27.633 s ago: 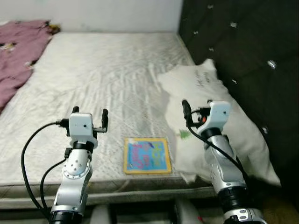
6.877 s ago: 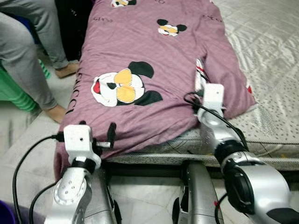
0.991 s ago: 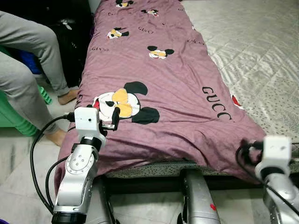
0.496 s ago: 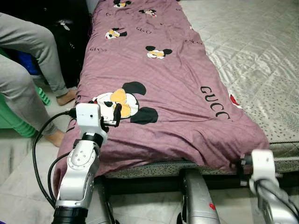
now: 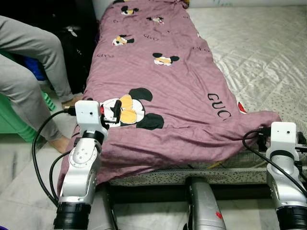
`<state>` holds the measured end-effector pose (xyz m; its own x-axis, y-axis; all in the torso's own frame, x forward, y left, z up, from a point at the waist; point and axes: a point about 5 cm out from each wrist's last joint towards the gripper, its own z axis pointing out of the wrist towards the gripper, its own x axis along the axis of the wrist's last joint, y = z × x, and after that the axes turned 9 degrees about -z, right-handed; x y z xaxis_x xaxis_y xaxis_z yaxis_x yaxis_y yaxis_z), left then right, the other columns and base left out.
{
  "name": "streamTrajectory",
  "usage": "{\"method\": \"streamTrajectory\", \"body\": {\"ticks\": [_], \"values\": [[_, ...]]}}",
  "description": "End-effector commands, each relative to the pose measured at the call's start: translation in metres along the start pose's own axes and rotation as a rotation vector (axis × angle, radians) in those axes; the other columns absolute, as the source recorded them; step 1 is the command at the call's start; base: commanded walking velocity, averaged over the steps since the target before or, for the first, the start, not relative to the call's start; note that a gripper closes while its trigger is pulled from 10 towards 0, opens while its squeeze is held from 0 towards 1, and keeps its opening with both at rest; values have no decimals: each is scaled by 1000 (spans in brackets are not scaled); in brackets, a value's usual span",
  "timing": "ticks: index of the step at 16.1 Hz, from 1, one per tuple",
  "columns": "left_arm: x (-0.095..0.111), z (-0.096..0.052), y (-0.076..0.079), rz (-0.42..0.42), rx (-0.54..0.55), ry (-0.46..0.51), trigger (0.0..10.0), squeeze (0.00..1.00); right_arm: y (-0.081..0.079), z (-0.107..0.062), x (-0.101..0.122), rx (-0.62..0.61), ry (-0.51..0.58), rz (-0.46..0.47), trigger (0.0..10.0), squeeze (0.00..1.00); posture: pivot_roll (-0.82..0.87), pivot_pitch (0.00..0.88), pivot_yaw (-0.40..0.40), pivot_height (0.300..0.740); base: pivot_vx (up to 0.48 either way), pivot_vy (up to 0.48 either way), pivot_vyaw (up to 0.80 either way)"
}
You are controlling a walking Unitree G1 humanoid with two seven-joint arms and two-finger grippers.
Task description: Clean up the room
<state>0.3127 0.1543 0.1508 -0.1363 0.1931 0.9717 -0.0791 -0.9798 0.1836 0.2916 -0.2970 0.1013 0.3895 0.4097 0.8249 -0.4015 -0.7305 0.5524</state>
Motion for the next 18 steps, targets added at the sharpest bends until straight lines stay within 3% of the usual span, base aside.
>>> {"method": "streamTrajectory", "body": {"ticks": [1,5,7,9,10,12,14,15,16,18], "values": [[2,3,-5,14,12,9,10000,0,3,2,-3,-19,-11,2,10000,0,-87,0,25,507,0,0,0],[3,6,-7,20,11,27,10000,0,8,-12,-34,-24,-94,-48,10000,0,-91,0,30,507,0,0,0],[4,7,-9,24,9,32,10000,0,21,-32,-63,-23,-169,-124,10000,0,-104,0,35,507,0,0,0],[3,8,-9,26,4,30,10000,0,37,-55,-81,-33,-207,-178,10000,0,-123,0,44,507,0,0,0],[2,8,-8,26,1,30,10000,0,42,-58,-80,-48,-197,-189,10000,0,-127,0,47,507,0,0,0],[2,10,-5,23,-17,30,10000,0,65,-45,-38,-189,-24,-179,10000,0,-138,0,55,507,0,0,0],[3,11,-3,22,-22,35,10000,0,68,-33,22,-237,203,-59,10000,0,-137,0,60,507,0,0,0],[4,11,-3,21,-24,38,10000,0,56,-29,56,-179,311,53,10000,0,-128,0,57,507,0,0,0],[4,11,-2,20,-24,39,10000,0,51,-28,64,-154,334,79,10000,0,-128,0,57,507,0,0,0],[4,9,-1,15,-22,42,10000,0,10,-25,81,61,359,196,10000,0,-110,0,48,507,0,0,0]]}}
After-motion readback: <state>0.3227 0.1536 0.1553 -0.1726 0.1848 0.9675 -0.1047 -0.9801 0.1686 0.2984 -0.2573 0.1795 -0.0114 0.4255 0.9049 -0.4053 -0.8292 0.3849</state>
